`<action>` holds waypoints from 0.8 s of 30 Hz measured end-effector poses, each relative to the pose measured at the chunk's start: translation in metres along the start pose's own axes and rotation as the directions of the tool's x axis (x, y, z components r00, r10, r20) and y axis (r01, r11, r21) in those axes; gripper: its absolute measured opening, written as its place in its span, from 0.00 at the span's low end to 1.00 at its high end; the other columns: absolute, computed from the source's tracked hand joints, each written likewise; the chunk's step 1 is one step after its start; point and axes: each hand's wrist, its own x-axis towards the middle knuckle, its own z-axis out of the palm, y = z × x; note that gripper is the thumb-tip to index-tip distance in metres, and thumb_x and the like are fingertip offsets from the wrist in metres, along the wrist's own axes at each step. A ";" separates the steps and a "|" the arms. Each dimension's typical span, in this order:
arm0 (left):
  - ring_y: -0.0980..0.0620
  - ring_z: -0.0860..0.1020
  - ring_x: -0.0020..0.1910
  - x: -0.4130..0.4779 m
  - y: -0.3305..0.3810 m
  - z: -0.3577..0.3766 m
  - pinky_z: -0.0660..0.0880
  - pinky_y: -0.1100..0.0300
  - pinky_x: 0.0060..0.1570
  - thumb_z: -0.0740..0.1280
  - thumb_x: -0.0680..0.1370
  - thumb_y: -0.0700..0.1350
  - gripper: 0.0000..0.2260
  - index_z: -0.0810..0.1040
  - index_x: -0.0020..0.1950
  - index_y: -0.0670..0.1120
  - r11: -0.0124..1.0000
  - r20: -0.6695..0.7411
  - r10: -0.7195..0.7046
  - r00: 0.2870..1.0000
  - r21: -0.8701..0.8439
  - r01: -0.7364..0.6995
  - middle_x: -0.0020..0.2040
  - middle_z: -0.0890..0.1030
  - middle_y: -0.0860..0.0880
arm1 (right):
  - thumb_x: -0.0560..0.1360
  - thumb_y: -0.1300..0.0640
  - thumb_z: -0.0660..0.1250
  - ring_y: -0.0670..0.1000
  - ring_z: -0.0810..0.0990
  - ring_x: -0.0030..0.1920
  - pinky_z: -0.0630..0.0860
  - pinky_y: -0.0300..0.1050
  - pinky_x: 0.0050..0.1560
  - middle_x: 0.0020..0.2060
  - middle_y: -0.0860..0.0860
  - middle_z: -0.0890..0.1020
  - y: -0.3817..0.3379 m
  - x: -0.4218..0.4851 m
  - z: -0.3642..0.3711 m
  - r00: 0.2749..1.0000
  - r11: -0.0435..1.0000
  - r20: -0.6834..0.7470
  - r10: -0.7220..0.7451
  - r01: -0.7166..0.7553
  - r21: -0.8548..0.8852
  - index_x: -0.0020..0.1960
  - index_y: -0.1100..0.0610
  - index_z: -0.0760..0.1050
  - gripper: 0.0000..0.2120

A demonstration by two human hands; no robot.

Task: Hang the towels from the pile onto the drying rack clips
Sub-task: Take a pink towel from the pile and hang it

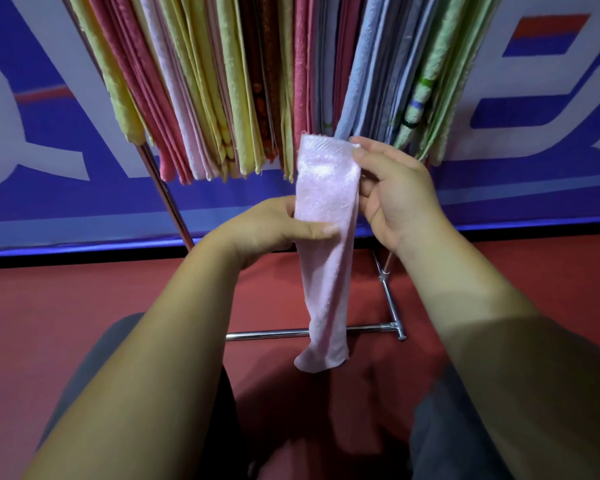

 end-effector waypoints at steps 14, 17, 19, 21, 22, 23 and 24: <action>0.41 0.85 0.61 0.001 0.028 0.016 0.80 0.43 0.64 0.70 0.83 0.49 0.15 0.82 0.67 0.42 0.906 -0.293 0.130 0.947 -0.354 -0.234 0.59 0.86 0.39 | 0.79 0.24 0.57 0.61 0.85 0.63 0.76 0.59 0.73 0.61 0.61 0.86 0.022 0.001 -0.005 0.903 0.923 0.197 0.381 -0.383 -0.032 0.69 0.58 0.82 0.42; 0.42 0.86 0.59 0.002 0.031 0.007 0.82 0.46 0.58 0.69 0.84 0.49 0.16 0.82 0.68 0.41 0.891 -0.351 0.097 0.931 -0.385 -0.238 0.58 0.87 0.40 | 0.80 0.25 0.57 0.57 0.85 0.65 0.75 0.57 0.73 0.63 0.58 0.86 0.028 0.000 0.001 0.899 0.931 0.240 0.365 -0.349 -0.109 0.71 0.54 0.81 0.38; 0.41 0.86 0.60 0.004 0.029 0.000 0.82 0.43 0.59 0.69 0.85 0.47 0.15 0.82 0.67 0.40 0.873 -0.396 0.078 0.915 -0.417 -0.255 0.59 0.87 0.39 | 0.82 0.31 0.60 0.55 0.85 0.64 0.77 0.54 0.70 0.62 0.57 0.86 0.023 -0.001 0.000 0.879 0.925 0.299 0.372 -0.323 -0.200 0.69 0.55 0.82 0.32; 0.40 0.85 0.60 0.006 0.026 -0.007 0.83 0.42 0.59 0.68 0.85 0.45 0.14 0.81 0.67 0.38 0.848 -0.443 0.043 0.895 -0.458 -0.268 0.59 0.86 0.38 | 0.84 0.43 0.63 0.52 0.87 0.58 0.80 0.49 0.62 0.56 0.55 0.88 0.016 -0.005 -0.004 0.873 0.918 0.324 0.366 -0.281 -0.279 0.65 0.58 0.83 0.22; 0.41 0.86 0.60 0.007 0.024 -0.011 0.83 0.44 0.57 0.68 0.85 0.45 0.14 0.81 0.68 0.38 0.836 -0.457 0.016 0.889 -0.481 -0.262 0.59 0.86 0.38 | 0.85 0.48 0.64 0.51 0.87 0.56 0.80 0.49 0.61 0.55 0.55 0.89 0.013 -0.007 -0.006 0.871 0.914 0.322 0.371 -0.281 -0.293 0.63 0.59 0.82 0.17; 0.42 0.86 0.59 0.009 0.023 -0.014 0.84 0.46 0.56 0.67 0.85 0.45 0.15 0.81 0.68 0.38 0.826 -0.460 -0.012 0.888 -0.505 -0.250 0.59 0.86 0.38 | 0.84 0.53 0.65 0.52 0.88 0.57 0.80 0.50 0.64 0.55 0.56 0.89 0.011 -0.008 -0.008 0.864 0.907 0.321 0.387 -0.295 -0.300 0.62 0.61 0.82 0.14; 0.43 0.86 0.58 0.009 0.021 -0.018 0.85 0.48 0.53 0.67 0.86 0.46 0.15 0.80 0.68 0.38 0.812 -0.453 -0.040 0.891 -0.535 -0.236 0.59 0.86 0.39 | 0.84 0.56 0.67 0.54 0.87 0.59 0.80 0.52 0.67 0.57 0.58 0.88 0.010 -0.007 -0.010 0.855 0.898 0.325 0.404 -0.304 -0.317 0.63 0.63 0.82 0.13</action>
